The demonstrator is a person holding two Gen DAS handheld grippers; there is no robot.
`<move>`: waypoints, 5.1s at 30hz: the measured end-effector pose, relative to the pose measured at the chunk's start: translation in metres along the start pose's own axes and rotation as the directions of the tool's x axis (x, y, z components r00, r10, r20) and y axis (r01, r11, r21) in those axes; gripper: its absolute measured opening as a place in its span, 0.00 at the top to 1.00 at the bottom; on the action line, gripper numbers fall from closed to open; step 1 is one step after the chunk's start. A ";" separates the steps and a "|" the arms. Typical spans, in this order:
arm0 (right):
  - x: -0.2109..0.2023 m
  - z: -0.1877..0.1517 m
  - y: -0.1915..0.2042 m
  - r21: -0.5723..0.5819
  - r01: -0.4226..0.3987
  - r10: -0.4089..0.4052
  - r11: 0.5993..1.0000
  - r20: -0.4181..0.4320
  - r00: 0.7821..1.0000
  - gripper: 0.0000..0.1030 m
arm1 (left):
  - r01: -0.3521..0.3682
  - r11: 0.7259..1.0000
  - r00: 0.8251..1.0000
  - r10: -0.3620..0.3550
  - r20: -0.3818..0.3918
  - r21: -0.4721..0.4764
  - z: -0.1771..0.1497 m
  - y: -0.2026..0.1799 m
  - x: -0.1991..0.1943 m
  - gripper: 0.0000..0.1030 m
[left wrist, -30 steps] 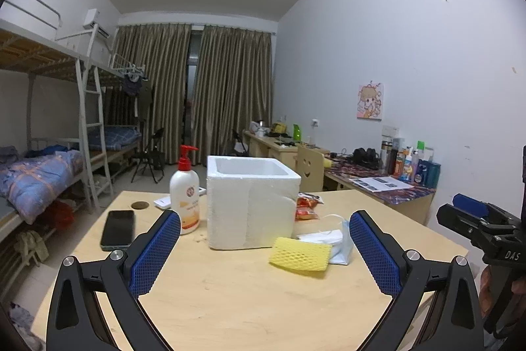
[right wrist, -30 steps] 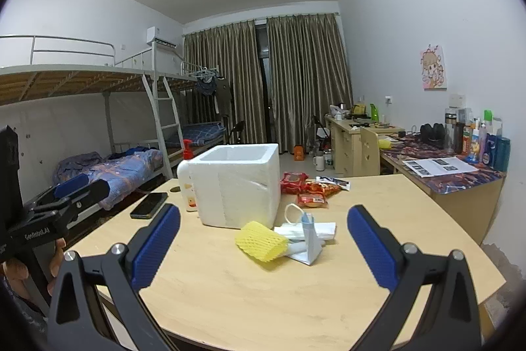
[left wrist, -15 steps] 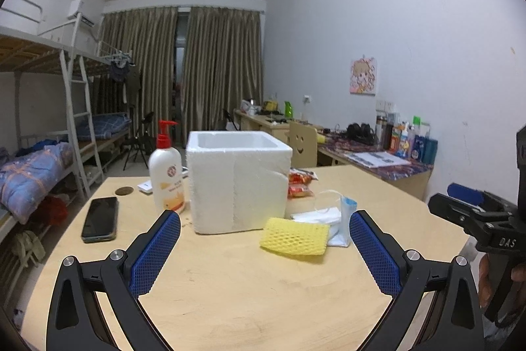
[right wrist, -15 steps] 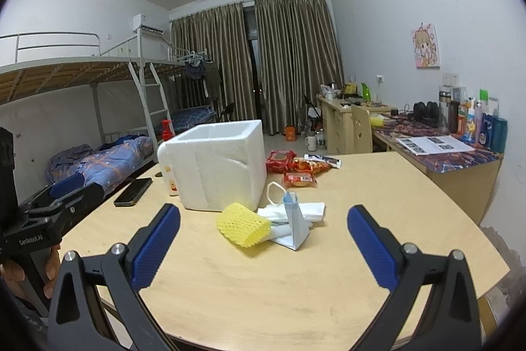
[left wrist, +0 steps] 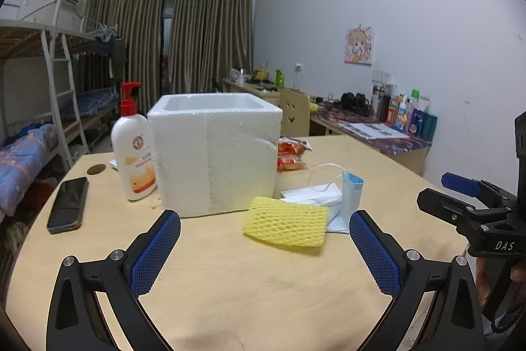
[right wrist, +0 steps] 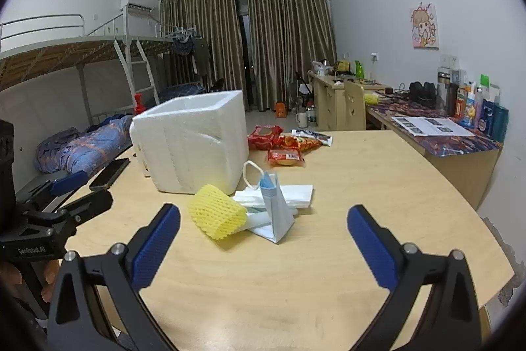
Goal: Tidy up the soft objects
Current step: 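Move the left tool toward the yellow foam fruit net, then close the left tool on the yellow foam net and lift it, then grasp the blue face mask with the right tool while the left tool holds the net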
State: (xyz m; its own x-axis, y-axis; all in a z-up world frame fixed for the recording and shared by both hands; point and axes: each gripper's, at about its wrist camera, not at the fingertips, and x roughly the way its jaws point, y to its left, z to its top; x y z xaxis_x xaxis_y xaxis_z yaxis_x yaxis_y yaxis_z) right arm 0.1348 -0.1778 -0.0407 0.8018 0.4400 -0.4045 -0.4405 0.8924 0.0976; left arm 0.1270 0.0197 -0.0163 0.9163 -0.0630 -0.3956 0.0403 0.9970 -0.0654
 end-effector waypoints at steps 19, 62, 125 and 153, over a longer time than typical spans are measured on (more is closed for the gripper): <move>0.047 -0.002 -0.023 0.042 0.007 -0.003 0.999 -0.089 0.996 0.00 | 0.061 0.998 0.978 -0.060 -0.198 -0.003 -0.004 -0.005 0.095 0.00; 0.092 -0.007 -0.032 0.051 -0.014 0.025 0.999 -0.213 0.977 0.00 | 0.092 0.996 0.916 -0.084 -0.393 0.000 -0.019 0.001 0.166 0.95; 0.126 -0.014 -0.027 0.081 0.124 -0.088 0.989 -0.348 0.933 0.69 | 0.129 0.991 0.961 -0.137 -0.241 -0.047 -0.014 0.047 0.112 0.94; 0.093 0.014 -0.027 0.128 0.094 -0.056 0.987 -0.270 0.961 0.94 | 0.165 0.985 0.971 -0.170 -0.168 -0.041 -0.001 0.050 0.077 0.94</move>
State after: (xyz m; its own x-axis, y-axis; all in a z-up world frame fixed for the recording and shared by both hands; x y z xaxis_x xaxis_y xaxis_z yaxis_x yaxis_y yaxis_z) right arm 0.2270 -0.1599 -0.0681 0.6865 0.3456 -0.6397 -0.3078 0.9352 0.1750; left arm 0.1987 0.0650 -0.0510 0.8160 -0.2380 -0.5268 0.1747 0.9702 -0.1678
